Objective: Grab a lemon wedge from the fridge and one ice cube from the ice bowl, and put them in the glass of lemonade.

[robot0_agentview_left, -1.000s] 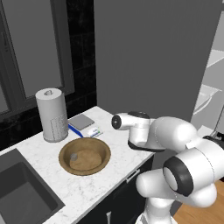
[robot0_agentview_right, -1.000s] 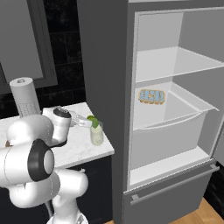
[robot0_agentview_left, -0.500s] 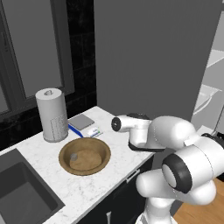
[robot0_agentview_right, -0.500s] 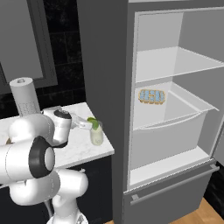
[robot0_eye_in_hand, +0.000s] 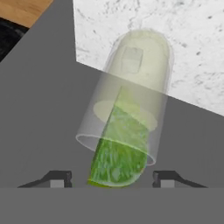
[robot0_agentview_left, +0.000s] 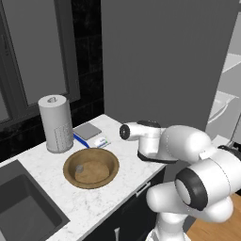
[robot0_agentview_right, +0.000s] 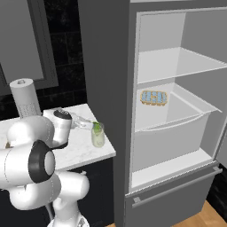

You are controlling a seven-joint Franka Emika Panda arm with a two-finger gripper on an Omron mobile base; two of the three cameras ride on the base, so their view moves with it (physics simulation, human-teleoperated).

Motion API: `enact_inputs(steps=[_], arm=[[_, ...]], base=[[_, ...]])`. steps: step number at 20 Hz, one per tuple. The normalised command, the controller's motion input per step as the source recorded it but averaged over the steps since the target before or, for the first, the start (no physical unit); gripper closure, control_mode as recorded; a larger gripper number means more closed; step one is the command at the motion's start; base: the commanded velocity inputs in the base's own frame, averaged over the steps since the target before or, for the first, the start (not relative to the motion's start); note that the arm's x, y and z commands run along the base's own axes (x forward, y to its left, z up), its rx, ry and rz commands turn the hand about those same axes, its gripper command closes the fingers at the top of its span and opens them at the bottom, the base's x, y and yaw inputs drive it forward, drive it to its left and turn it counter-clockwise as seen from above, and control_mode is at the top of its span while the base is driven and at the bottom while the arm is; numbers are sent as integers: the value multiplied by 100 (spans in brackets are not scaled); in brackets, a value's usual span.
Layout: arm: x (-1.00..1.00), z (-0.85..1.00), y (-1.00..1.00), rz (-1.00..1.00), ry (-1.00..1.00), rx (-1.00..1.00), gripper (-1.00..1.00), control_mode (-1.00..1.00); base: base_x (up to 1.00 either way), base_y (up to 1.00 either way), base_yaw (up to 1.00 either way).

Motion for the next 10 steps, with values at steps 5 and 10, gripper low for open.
enact_inputs(steps=[5, 10], arm=[[0, 12, 0, 0, 0, 0, -100, -100], [-16, 28, 0, 0, -2, 0, -100, -100]], base=[[0, 0, 0], [0, 0, 0]])
